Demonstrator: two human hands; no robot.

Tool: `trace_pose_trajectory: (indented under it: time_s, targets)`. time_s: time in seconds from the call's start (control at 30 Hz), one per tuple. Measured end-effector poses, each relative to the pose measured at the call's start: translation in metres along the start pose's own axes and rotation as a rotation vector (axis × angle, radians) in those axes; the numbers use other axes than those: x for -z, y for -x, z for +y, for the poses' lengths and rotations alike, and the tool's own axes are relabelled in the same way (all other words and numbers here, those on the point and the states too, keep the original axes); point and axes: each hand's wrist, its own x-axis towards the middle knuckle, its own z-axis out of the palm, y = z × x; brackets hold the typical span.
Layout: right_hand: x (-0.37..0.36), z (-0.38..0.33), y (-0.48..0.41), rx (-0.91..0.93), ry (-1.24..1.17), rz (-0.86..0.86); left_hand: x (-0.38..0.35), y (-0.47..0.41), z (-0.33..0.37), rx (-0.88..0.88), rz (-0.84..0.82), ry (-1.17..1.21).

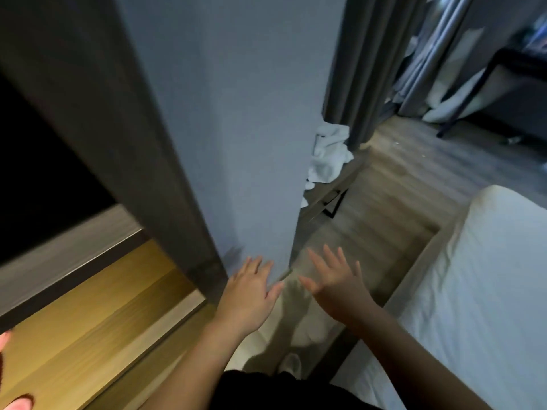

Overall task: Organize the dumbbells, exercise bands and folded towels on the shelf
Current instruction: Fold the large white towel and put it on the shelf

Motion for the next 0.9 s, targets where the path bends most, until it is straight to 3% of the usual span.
trace_pose_trajectory:
  time_s: [0.23,0.53,0.9]
  targets:
    - [0.047,0.092,-0.057,-0.112,0.023,-0.013,-0.005,-0.098,0.078,-0.062,-0.108,0.021]
    - [0.096,0.181,-0.180,-0.138,-0.031,-0.012,0.004,-0.265,0.137,-0.130,-0.123,-0.034]
    - [0.181,0.269,-0.355,-0.070,0.003,-0.129,0.043,-0.463,0.171,0.144,-0.035,0.071]
